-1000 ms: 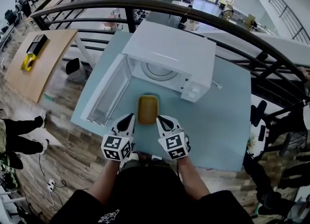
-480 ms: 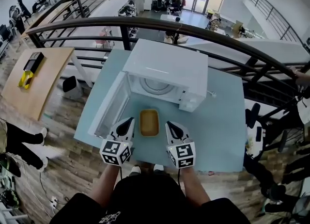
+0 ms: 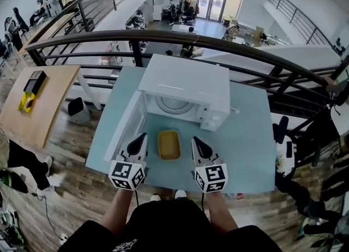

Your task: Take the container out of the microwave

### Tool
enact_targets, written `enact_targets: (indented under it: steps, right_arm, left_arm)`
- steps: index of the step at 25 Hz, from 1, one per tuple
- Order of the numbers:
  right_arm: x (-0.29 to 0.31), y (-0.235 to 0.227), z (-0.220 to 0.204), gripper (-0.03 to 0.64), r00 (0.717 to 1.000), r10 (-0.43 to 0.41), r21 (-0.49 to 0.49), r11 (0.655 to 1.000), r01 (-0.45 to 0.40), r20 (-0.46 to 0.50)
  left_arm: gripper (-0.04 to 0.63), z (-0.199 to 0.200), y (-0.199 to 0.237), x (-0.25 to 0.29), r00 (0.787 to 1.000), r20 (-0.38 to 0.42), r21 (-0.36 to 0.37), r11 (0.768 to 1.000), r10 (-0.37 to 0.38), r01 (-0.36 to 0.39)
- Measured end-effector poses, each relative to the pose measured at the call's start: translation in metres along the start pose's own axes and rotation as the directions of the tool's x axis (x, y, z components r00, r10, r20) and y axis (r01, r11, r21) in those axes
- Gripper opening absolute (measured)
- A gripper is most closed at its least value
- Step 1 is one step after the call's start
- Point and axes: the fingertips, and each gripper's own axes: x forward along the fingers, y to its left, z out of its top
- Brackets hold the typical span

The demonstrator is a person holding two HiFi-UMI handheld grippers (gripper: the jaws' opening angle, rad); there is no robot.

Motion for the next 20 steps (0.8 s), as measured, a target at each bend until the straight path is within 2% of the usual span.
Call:
enact_targets:
  steps: [5, 20]
  right_arm:
    - [-0.007, -0.004, 0.015, 0.006, 0.999, -0.029, 0.016, 0.999, 0.029, 0.040]
    - [-0.021, -0.003, 0.028, 0.006, 0.995, -0.060, 0.010, 0.998, 0.060, 0.078]
  left_arm:
    - [0.008, 0.016, 0.001, -0.003, 0.999, 0.037, 0.018, 1.000, -0.014, 0.013]
    - [0.008, 0.019, 0.003, -0.014, 0.999, 0.045, 0.031, 0.999, -0.014, 0.012]
